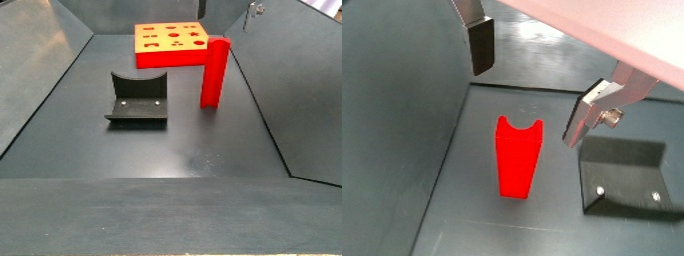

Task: Pick up the arch object. Move up. Rotate the arch object. Move to above the board. Insert the arch object.
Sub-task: Rotate the arch object.

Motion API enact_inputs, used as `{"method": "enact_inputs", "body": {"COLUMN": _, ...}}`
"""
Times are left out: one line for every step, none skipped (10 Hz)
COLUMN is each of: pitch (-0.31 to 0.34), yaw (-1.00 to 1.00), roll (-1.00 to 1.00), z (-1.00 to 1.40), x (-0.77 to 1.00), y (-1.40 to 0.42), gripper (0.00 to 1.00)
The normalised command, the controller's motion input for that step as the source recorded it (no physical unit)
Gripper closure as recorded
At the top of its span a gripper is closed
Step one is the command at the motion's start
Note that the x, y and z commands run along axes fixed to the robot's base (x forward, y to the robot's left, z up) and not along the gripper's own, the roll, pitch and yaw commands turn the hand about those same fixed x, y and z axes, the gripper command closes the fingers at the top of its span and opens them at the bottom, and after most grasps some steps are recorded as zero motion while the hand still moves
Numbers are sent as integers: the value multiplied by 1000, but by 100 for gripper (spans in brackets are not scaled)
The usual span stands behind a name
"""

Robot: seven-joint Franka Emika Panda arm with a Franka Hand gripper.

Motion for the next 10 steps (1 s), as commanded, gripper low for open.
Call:
{"method": "enact_inputs", "body": {"pitch": 33, "yaw": 1000, "roll": 11, "z": -9, "x": 17, "y": 2, "gripper": 0}}
{"method": "enact_inputs", "body": {"pitch": 37, "yaw": 1000, "roll": 12, "z": -9, "x": 17, "y": 2, "gripper": 0}}
{"method": "enact_inputs", "body": {"pitch": 43, "yaw": 1000, "roll": 14, "z": -9, "x": 17, "y": 2, "gripper": 0}}
{"method": "enact_inputs", "body": {"pitch": 49, "yaw": 1000, "roll": 16, "z": -8, "x": 18, "y": 2, "gripper": 0}}
{"method": "enact_inputs", "body": {"pitch": 58, "yaw": 1000, "roll": 19, "z": -7, "x": 18, "y": 2, "gripper": 0}}
{"method": "enact_inputs", "body": {"pitch": 69, "yaw": 1000, "roll": 23, "z": -6, "x": 18, "y": 2, "gripper": 0}}
{"method": "enact_inputs", "body": {"pitch": 83, "yaw": 885, "roll": 28, "z": -5, "x": 19, "y": 2, "gripper": 0}}
{"method": "enact_inputs", "body": {"pitch": 82, "yaw": 632, "roll": 28, "z": -3, "x": 20, "y": 2, "gripper": 0}}
{"method": "enact_inputs", "body": {"pitch": 80, "yaw": 364, "roll": 28, "z": -1, "x": 21, "y": 2, "gripper": 0}}
{"method": "enact_inputs", "body": {"pitch": 80, "yaw": 237, "roll": 29, "z": 0, "x": 22, "y": 2, "gripper": 0}}
